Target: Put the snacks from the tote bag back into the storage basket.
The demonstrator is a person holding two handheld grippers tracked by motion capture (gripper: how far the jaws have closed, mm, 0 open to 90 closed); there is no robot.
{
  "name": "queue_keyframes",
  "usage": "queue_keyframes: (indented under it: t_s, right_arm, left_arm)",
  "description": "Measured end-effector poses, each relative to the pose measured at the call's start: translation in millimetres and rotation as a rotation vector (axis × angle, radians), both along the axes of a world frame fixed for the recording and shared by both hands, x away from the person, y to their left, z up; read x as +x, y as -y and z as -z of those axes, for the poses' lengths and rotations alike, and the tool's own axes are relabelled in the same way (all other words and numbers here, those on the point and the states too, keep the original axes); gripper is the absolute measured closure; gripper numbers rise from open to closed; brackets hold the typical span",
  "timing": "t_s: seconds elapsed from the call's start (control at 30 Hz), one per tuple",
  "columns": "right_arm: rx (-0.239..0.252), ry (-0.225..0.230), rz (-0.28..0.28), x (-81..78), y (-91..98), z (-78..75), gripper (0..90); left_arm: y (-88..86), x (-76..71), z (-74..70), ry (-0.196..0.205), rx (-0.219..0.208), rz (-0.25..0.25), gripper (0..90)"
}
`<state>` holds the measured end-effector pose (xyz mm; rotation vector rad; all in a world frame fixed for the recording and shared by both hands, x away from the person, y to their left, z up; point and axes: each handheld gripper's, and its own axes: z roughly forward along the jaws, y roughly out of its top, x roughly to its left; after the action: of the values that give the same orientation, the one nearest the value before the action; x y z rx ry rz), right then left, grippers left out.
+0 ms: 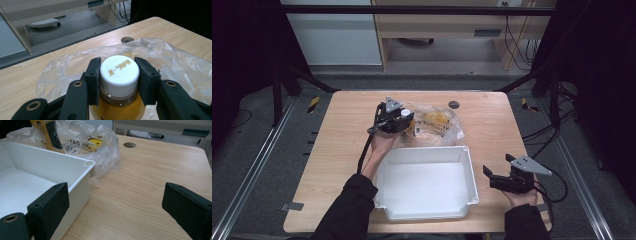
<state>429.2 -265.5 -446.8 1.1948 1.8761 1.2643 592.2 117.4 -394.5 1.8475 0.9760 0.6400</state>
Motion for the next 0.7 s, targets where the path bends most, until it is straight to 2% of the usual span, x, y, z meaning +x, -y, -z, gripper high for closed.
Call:
queue_keyframes:
  t_s: [0.3, 0.5, 0.63, 0.7]
  right_arm:
    - [-0.001, -0.001, 0.000, 0.0, 0.1, 0.0, 7.6]
    - [0.000, 0.000, 0.001, -0.1, 0.0, -0.2, 7.6]
    - [-0.001, -0.001, 0.000, -0.1, 0.0, -0.2, 7.6]
    - [0.000, 0.000, 0.002, -0.2, 0.1, -0.3, 7.5]
  left_arm:
    - [-4.1, -1.8, -5.2, 0.007, 0.002, 0.000, 58.4]
    - [-8.5, -5.4, -13.6, 0.020, -0.013, 0.009, 58.5]
    - [-10.9, -6.9, -20.4, 0.022, 0.002, 0.010, 58.5]
    - [-12.6, -9.3, -27.1, 0.039, -0.008, 0.011, 58.5]
